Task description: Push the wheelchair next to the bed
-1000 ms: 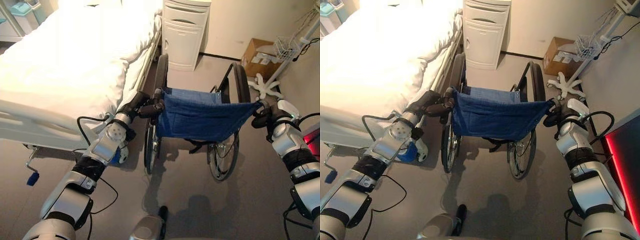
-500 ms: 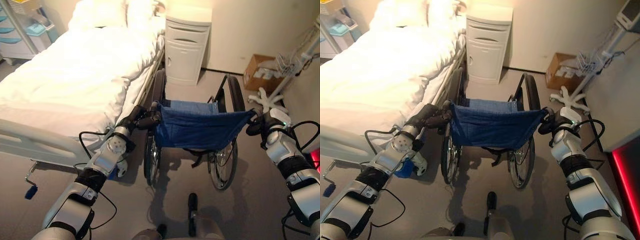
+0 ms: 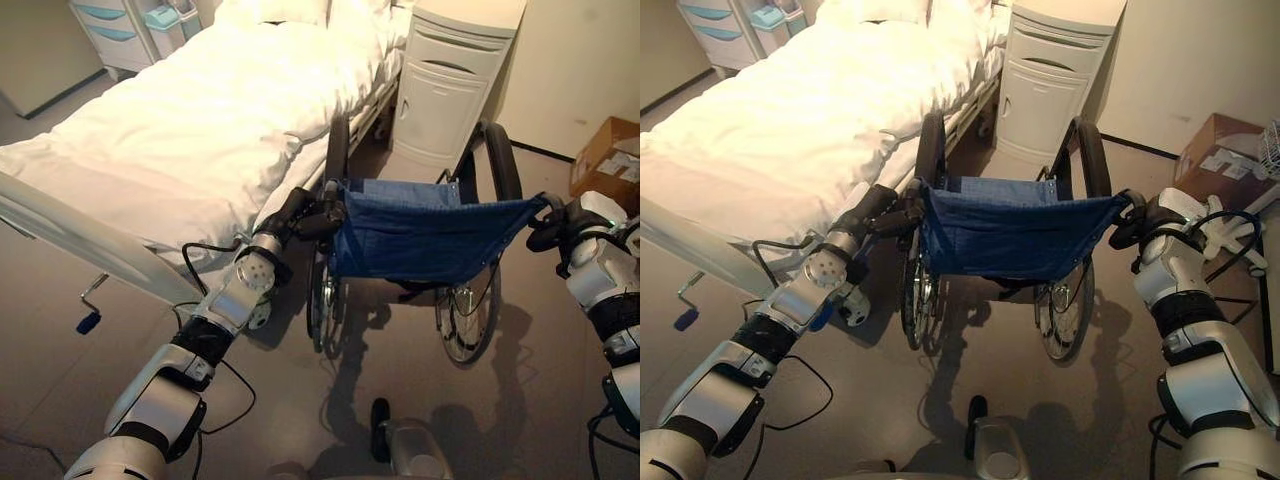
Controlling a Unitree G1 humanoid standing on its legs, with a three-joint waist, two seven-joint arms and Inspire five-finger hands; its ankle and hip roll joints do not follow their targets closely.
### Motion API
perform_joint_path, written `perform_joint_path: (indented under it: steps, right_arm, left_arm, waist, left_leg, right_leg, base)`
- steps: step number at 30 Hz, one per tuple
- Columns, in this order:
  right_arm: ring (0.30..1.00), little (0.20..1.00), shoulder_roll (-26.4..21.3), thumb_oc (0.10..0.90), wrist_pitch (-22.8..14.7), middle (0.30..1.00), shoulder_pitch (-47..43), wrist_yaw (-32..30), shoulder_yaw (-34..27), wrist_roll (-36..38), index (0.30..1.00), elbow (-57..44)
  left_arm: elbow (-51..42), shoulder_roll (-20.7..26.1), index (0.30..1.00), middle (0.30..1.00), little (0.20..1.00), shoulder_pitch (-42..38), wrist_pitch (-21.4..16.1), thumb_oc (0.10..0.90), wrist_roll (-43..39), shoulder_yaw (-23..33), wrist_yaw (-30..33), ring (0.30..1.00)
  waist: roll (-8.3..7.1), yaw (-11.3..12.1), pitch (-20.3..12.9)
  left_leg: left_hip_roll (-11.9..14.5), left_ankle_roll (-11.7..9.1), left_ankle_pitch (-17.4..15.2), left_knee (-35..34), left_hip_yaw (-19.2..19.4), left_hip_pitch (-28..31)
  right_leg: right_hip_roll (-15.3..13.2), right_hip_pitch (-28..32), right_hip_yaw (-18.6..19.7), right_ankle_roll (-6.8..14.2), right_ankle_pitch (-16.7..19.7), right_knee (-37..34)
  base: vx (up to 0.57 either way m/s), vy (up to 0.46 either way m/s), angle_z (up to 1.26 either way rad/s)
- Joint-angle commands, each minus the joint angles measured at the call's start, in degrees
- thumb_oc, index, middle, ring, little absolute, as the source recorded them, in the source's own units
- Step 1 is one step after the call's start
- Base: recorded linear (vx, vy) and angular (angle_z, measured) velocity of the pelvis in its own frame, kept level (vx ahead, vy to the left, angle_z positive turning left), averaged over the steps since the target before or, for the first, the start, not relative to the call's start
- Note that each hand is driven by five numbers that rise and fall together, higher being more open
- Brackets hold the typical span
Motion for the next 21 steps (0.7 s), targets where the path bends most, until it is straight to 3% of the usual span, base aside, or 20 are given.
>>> perform_joint_path:
  steps: [1,3,5,6,9,11,12,14,16,17,18,21]
  right_arm:
    - [0.3,0.3,5.84,0.4,-12.19,0.3,1.18,5.04,8.54,-1.34,0.3,-6.53]
    - [0.3,0.3,5.99,0.4,-12.15,0.3,1.72,4.21,9.11,-0.57,0.3,-6.07]
    - [0.3,0.3,6.79,0.4,-11.25,0.3,2.16,3.64,9.14,0.28,0.3,-5.98]
    - [0.3,0.3,7.74,0.4,-10.54,0.3,2.58,3.57,8.76,0.3,0.3,-6.08]
    - [0.3,0.3,8.85,0.4,-9.5,0.3,2.73,4.33,8.78,0.01,0.3,-6.52]
    - [0.3,0.3,9.26,0.4,-8.64,0.3,2.97,4.87,9.03,-0.09,0.3,-7.58]
    - [0.3,0.3,9.25,0.4,-8.85,0.3,3.03,5.81,9.01,-0.1,0.3,-8.35]
    - [0.3,0.3,9.24,0.4,-9.22,0.3,2.52,6.55,9.27,0.14,0.3,-8.58]
    - [0.3,0.3,8.56,0.4,-10.41,0.3,1.61,8.16,9.25,-0.63,0.3,-8.92]
    - [0.3,0.3,8.24,0.4,-11.36,0.3,1.58,8.24,9.03,-0.06,0.3,-8.47]
    - [0.3,0.3,8.63,0.4,-12.14,0.3,2.27,8.46,8.39,-0.5,0.3,-7.92]
    - [0.3,0.3,9.12,0.4,-12.8,0.3,4.16,7.88,7.6,-1.81,0.3,-8.7]
  left_arm:
    - [5.6,2.9,0.3,0.3,0.3,0.39,2.12,0.4,2.46,-1.47,1.58,0.3]
    - [6.37,3.02,0.3,0.3,0.3,1.11,1.55,0.4,1.4,-1.21,1.58,0.3]
    - [6.48,2.86,0.3,0.3,0.3,1.35,1.71,0.4,1.94,-1.09,0.9,0.3]
    - [6.44,2.97,0.3,0.3,0.3,1.96,1.19,0.4,2.8,-0.82,0.29,0.3]
    - [5.29,3.44,0.3,0.3,0.3,3.12,1.79,0.4,3.92,0.13,-0.74,0.3]
    - [5.22,3.89,0.3,0.3,0.3,3.63,2.36,0.4,3.54,0.08,-0.42,0.3]
    - [4.85,4.38,0.3,0.3,0.3,4.55,3.08,0.4,3.34,0.57,-0.47,0.3]
    - [4.64,4.7,0.3,0.3,0.3,5.5,3.35,0.4,3.73,1.51,-0.59,0.3]
    - [4.43,5.19,0.3,0.3,0.3,6.15,4.01,0.4,4.1,2.73,-0.98,0.3]
    - [5.69,5.43,0.3,0.3,0.3,6.32,3.95,0.4,3.25,3.24,-1.26,0.3]
    - [6.95,5.48,0.3,0.3,0.3,6.51,3.34,0.4,3.09,3.05,-1.22,0.3]
    - [7.41,6.41,0.3,0.3,0.3,7.27,3.17,0.4,3.87,3.48,-1.71,0.3]
  waist:
    - [-1.35,-0.78,-2.44]
    - [-1.82,-0.32,-2.6]
    - [-2.34,0.72,-2.05]
    - [-2.56,2.07,-1.18]
    - [-1.89,4.83,0.8]
    - [-0.19,6.93,2.11]
    - [1.21,8.82,2.45]
    - [1.2,10.24,2.57]
    - [1.43,10.81,2.13]
    - [1.25,10.43,0.83]
    - [0.82,10.58,0.17]
    - [-0.22,11.19,-0.82]
  left_leg:
    - [1.1,-1.47,18.5,5.03,-1.23,3.75]
    - [0.92,-0.95,20.93,10.65,-1.8,1.39]
    - [-0.09,0.13,20.66,12.89,-1.84,-2.79]
    - [-2.03,1.48,18.97,12.22,-2.25,-6.42]
    - [-5.0,2.27,18.01,7.33,-1.77,-13.01]
    - [-6.34,1.21,21.46,1.02,-1.52,-18.27]
    - [-6.97,0.28,25.06,-5.24,-3.15,-21.33]
    - [-7.71,0.21,25.57,-9.39,-4.01,-21.53]
    - [-7.89,0.55,23.93,-10.09,-3.46,-21.31]
    - [-8.06,2.2,19.44,-7.05,-1.23,-20.42]
    - [-8.48,2.85,17.88,-5.27,-0.77,-20.74]
    - [-8.62,4.22,15.1,-3.15,0.02,-19.86]
  right_leg:
    - [-1.8,2.37,1.47,0.32,4.65,-5.85]
    - [-1.43,3.88,1.49,-1.12,3.12,-5.28]
    - [-0.8,6.29,2.25,-1.76,1.88,-5.15]
    - [0.08,8.71,3.46,-1.76,1.09,-5.32]
    - [2.78,13.97,5.95,-1.69,-1.09,-6.01]
    - [5.74,18.01,7.59,-2.22,-3.33,-6.41]
    - [7.83,21.58,10.28,-2.6,-4.7,-6.9]
    - [7.93,23.8,12.3,-2.41,-5.76,-7.28]
    - [7.28,24.59,12.9,-1.85,-7.29,-6.2]
    - [5.36,24.69,12.19,-0.55,-7.99,-4.48]
    - [4.23,25.15,11.15,0.07,-7.84,-4.18]
    - [1.72,24.71,9.06,1.71,-6.8,-2.97]
  base:
    - [0.28,-0.106,-0.02]
    - [0.32,-0.142,-0.06]
    - [0.35,-0.115,-0.12]
    - [0.42,-0.071,-0.2]
    - [0.4,0.012,-0.44]
    - [0.57,0.124,-0.53]
    - [0.52,0.128,-0.44]
    - [0.5,0.174,-0.97]
    - [0.44,0.283,-1.59]
    - [0.44,0.324,-1.03]
    - [0.45,0.322,-0.67]
    - [0.32,0.177,-0.25]
